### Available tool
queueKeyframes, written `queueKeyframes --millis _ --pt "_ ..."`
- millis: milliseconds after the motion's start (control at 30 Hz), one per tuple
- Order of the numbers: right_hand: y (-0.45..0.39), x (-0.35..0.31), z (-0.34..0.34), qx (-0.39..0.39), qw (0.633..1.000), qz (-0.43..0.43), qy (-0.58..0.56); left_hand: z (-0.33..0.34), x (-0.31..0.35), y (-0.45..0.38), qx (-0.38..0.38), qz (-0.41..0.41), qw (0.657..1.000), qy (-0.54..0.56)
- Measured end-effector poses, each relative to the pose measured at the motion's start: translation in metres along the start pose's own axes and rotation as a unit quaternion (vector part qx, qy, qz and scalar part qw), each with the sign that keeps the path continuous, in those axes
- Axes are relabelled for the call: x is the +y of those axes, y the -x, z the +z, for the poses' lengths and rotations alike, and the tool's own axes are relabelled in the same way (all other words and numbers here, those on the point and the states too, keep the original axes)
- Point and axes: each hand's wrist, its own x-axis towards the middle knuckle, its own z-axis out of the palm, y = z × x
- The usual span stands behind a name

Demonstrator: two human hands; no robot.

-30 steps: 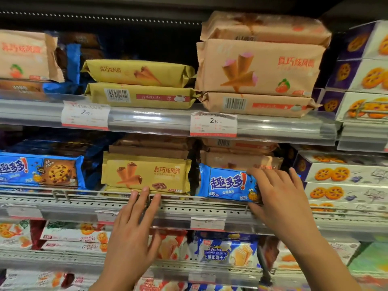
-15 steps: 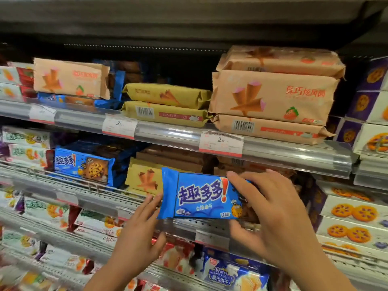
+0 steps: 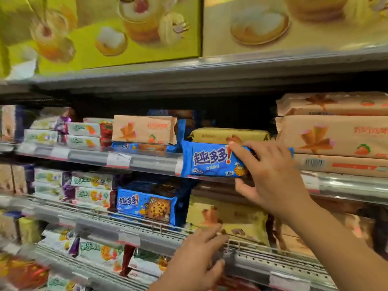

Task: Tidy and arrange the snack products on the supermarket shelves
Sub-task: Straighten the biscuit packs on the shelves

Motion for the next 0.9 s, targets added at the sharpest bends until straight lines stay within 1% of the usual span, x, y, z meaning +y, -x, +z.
queueKeyframes --millis 67,133,200,233,333,400,467,533,667,800,900 --pt "-0.005 -0.013 0.011 -0.019 0.999 0.020 0.026 -0.019 -0.027 0.014 0.113 0.051 0.992 0.002" --pt "-0.008 -0.028 0.020 -0.025 0.999 0.027 0.034 -0.045 -0.052 0.026 0.218 0.082 0.972 0.004" --pt "-0.013 -0.047 0.026 -0.036 0.999 0.018 0.033 -0.074 -0.074 0.035 0.286 0.101 0.953 -0.014" --pt "-0.016 -0.057 0.028 -0.043 0.999 0.010 0.031 -0.086 -0.084 0.038 0.307 0.107 0.945 -0.032" --pt "-0.023 -0.090 0.032 -0.059 0.998 -0.002 0.018 -0.116 -0.108 0.037 0.317 0.100 0.937 -0.109" --pt "-0.030 -0.112 0.033 -0.059 0.998 -0.004 -0.004 -0.129 -0.115 0.030 0.296 0.081 0.936 -0.170" --pt "-0.039 -0.132 0.032 -0.053 0.998 -0.011 -0.021 -0.138 -0.119 0.023 0.267 0.073 0.938 -0.207" --pt "-0.048 -0.148 0.031 -0.046 0.998 -0.043 -0.016 -0.146 -0.122 0.018 0.260 0.079 0.936 -0.221" --pt "-0.065 -0.167 0.031 -0.033 0.993 -0.111 -0.013 -0.161 -0.130 0.021 0.279 0.095 0.931 -0.216" --pt "-0.079 -0.167 0.037 -0.044 0.986 -0.158 -0.019 -0.179 -0.135 0.023 0.282 0.079 0.933 -0.207" --pt "-0.089 -0.159 0.042 -0.047 0.982 -0.176 -0.048 -0.191 -0.145 0.026 0.278 0.055 0.930 -0.233"
